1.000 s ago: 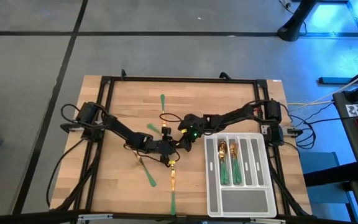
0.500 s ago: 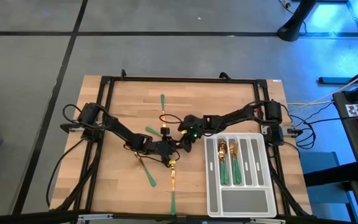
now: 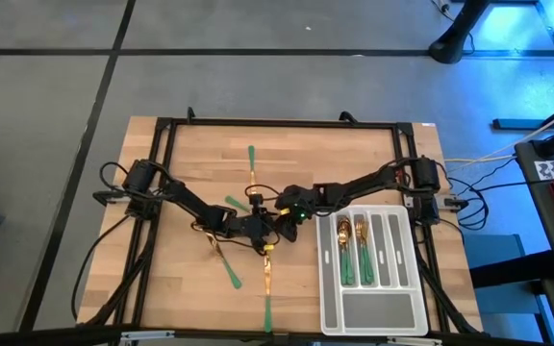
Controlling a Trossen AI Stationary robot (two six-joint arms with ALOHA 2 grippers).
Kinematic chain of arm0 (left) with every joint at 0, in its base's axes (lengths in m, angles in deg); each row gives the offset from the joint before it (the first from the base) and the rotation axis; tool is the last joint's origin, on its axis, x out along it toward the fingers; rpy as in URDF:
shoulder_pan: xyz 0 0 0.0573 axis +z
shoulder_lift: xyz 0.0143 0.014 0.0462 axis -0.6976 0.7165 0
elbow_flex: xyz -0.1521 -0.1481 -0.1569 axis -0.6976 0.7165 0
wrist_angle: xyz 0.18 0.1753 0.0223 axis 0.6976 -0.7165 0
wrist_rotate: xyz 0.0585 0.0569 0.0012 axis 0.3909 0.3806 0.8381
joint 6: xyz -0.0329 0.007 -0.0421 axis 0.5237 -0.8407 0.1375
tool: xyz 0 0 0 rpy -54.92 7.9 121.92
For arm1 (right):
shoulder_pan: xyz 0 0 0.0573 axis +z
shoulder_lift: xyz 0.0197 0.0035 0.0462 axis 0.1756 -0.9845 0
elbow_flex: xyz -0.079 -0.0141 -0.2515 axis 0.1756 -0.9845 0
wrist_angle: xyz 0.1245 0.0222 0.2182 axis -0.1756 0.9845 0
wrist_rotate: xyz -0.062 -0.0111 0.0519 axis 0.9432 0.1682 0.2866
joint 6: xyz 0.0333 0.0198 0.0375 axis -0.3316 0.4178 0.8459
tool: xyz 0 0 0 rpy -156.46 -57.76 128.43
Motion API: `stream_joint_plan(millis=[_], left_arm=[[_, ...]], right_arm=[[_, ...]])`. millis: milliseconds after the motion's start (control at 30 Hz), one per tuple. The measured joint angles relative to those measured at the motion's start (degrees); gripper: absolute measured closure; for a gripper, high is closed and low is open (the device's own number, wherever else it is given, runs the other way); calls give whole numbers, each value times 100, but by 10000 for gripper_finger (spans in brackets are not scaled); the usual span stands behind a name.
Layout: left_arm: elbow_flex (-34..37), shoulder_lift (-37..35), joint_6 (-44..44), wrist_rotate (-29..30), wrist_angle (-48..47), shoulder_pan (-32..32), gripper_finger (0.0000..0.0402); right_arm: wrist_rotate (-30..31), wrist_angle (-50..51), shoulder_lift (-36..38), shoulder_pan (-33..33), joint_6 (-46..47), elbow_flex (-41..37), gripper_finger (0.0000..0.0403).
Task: Sort silverware
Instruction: Put the middle right green knife into the silverware rack
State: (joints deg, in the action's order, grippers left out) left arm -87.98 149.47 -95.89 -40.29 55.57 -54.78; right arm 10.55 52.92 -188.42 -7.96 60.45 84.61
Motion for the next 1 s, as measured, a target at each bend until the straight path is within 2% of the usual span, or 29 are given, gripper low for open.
stream_joint_plan(millis=[167,333,533,633,733,900,1000], left_arm=[[13,-323,-120,69,-201,-86,304],[-30,-1252,-75,435,-1636,-199,304],[-33,-2389,590,220,-3753,-438,304],[-1,-2711,850,-479,-4553,-526,304],[162,-2761,971,-1236,-4544,-514,304],[475,-2275,739,-1857,-3572,-365,322],[487,-1817,568,-1961,-2803,-234,343]], right_arm=[[137,52,4,13,3,1,201],[186,26,4,15,3,-5,201],[386,15,6,26,3,-9,201],[392,12,6,26,3,-9,201],[299,-58,6,22,18,-20,201],[147,-334,-3,-23,166,-42,201],[95,-372,-9,-26,184,-37,201]])
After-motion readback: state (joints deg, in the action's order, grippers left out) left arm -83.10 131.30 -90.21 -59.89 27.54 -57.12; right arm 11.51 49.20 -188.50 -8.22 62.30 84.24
